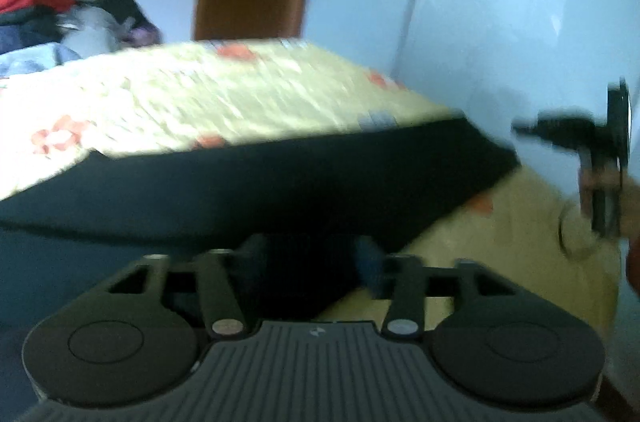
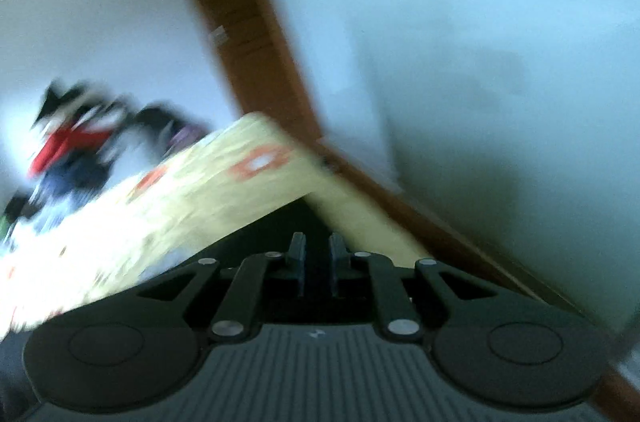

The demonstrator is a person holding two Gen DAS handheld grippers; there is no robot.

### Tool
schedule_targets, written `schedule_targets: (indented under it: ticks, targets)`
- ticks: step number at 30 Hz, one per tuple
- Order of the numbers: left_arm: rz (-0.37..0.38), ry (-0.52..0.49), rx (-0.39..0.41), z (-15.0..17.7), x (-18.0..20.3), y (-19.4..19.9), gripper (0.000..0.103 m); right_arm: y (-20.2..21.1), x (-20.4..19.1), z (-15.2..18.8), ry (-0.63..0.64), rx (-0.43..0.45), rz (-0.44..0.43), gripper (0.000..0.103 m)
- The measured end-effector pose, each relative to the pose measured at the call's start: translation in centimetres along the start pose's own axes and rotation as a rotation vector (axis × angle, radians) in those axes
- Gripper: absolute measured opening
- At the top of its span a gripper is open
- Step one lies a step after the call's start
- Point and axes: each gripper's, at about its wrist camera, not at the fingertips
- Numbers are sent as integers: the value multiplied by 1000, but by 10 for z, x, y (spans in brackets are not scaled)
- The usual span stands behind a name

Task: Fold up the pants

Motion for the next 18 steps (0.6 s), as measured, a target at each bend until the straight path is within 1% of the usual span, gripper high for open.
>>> schedule_targets:
  ticks: [1,2,4,5,6,8,9,10,11,13,14,15,16,18]
  targets:
    - [-21,22,32,-2,-3,2,75,-7,-8,0,40,-37,-17,12]
    - [-53,43,56,-4,-6,2,76,-16,-13,1,63,-81,-36,12]
    - [-103,65,51,-6,-12,-3,76,-34,-13,4,61,-179,-27,12]
    - [-123,77,37,-5,-15,-6,76,-38,-8,7,42,-194,-15,12]
    - [-139,90,25,-4,-19,-9,76,-35,-2,9,10,-173,-18,12]
    - [-160,109,11,2,-26,-12,76,-16,13,12,-92,-92,-12,13]
    - [-171,116,1,4,-28,-15,76,-7,21,14,-141,-63,-23,15]
    - [-180,122,-7,6,-30,-18,76,0,30,16,-201,-50,-51,22]
    - [-183,125,-11,8,-31,-20,76,3,41,19,-265,-60,-98,27]
    - [-178,136,-17,11,-33,-24,76,3,57,28,-387,-105,-198,47]
    - [-175,138,-18,12,-33,-26,76,0,62,32,-433,-124,-236,50]
    - [-177,134,-17,14,-33,-27,77,-3,65,35,-461,-134,-263,51]
    - [-185,124,-14,15,-31,-28,78,-5,65,36,-468,-138,-267,49]
    - [-207,91,-5,19,-26,-30,79,-5,63,37,-459,-124,-236,49]
Point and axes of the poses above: each gripper's, at about its wrist camera, not at the fingertips, and y roughly against the way its jaws point, x to its right, z to its underside, and after that the axes turned 13 degrees about -x, right-handed
